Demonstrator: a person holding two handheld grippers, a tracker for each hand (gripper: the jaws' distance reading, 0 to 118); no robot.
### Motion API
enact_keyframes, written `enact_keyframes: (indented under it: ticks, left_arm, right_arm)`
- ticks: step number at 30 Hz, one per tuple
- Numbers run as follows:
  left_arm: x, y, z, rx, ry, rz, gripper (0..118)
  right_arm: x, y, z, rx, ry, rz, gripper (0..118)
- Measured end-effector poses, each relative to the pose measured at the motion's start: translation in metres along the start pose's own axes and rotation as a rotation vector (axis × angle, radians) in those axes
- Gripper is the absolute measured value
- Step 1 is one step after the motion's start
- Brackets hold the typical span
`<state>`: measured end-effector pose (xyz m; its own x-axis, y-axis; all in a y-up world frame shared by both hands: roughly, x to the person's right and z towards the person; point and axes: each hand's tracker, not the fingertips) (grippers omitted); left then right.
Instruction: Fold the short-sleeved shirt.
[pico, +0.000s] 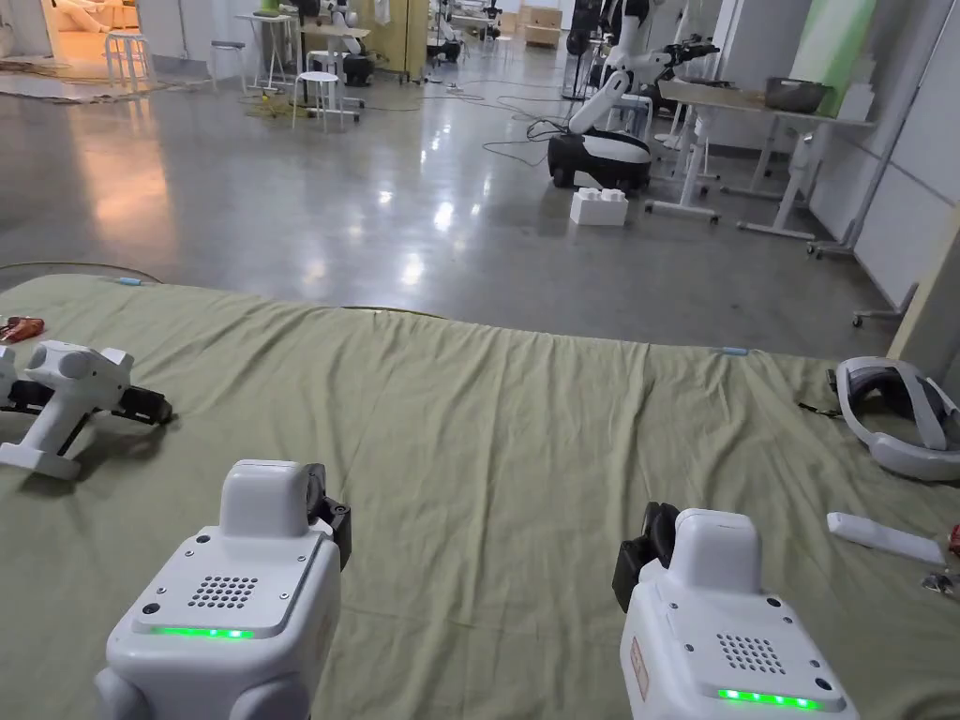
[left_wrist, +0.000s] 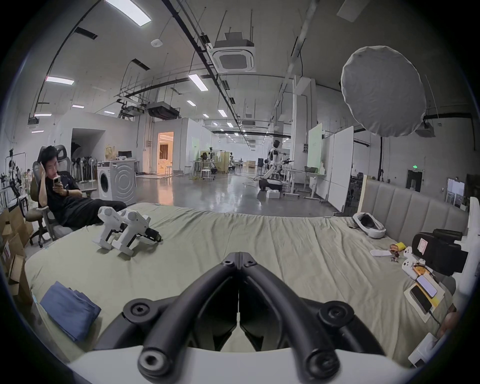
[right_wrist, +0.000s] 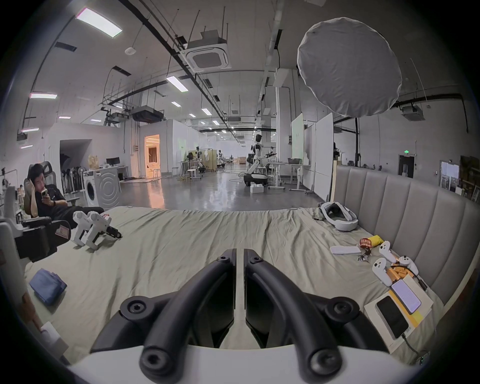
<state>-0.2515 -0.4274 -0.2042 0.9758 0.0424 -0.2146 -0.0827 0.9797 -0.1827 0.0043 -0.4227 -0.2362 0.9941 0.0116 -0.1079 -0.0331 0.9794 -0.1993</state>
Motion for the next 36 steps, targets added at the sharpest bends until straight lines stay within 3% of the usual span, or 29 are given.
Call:
enact_keyframes:
  ticks: [8,10,11,12,14,15,18,19,22,29,33,36]
  left_arm:
    - [-0.003,0.003,0.004,-0.001,0.002,-0.005,2]
    - [-0.006,0.004,0.003,-0.004,0.006,-0.005,4]
    - [-0.007,0.004,0.002,-0.01,0.015,-0.01,14]
    - [-0.009,0.005,0.001,-0.021,0.018,-0.013,26]
    - [-0.014,0.007,0.003,-0.053,-0.008,-0.004,64]
    - [-0.014,0.007,0.005,-0.05,-0.003,-0.001,72]
    - [-0.015,0.006,0.012,-0.037,0.037,-0.025,77]
    - [-0.015,0.005,0.013,-0.037,0.043,-0.031,77]
    - [-0.02,0.004,0.014,-0.034,0.034,-0.048,95]
    - [-0.032,-0.005,0.014,-0.018,-0.011,-0.012,95]
    - [-0.036,-0.004,0.015,-0.009,-0.051,0.046,95]
    - [-0.039,-0.003,0.013,0.005,-0.058,0.083,95]
  right_arm:
    - [0.001,0.001,0.005,0.003,-0.016,0.015,9]
    - [0.001,0.002,0.004,0.001,-0.018,0.017,25]
    - [0.002,0.002,0.003,-0.006,-0.017,0.021,35]
    - [0.003,0.003,0.001,-0.015,-0.012,0.017,53]
    - [0.004,0.002,0.0,-0.021,-0.004,0.0,76]
    - [0.004,0.001,0.001,-0.018,-0.006,-0.005,88]
    - [0.003,0.0,0.002,-0.014,-0.017,-0.004,113]
    - [0.003,0.0,0.002,-0.014,-0.017,-0.004,116]
    - [0.002,0.001,0.006,0.01,-0.008,-0.005,117]
    - [0.001,0.008,0.007,0.02,-0.007,-0.015,117]
    - [0.004,0.012,0.006,0.007,0.055,-0.053,117]
    - [0.002,0.014,0.001,-0.039,-0.018,-0.113,117]
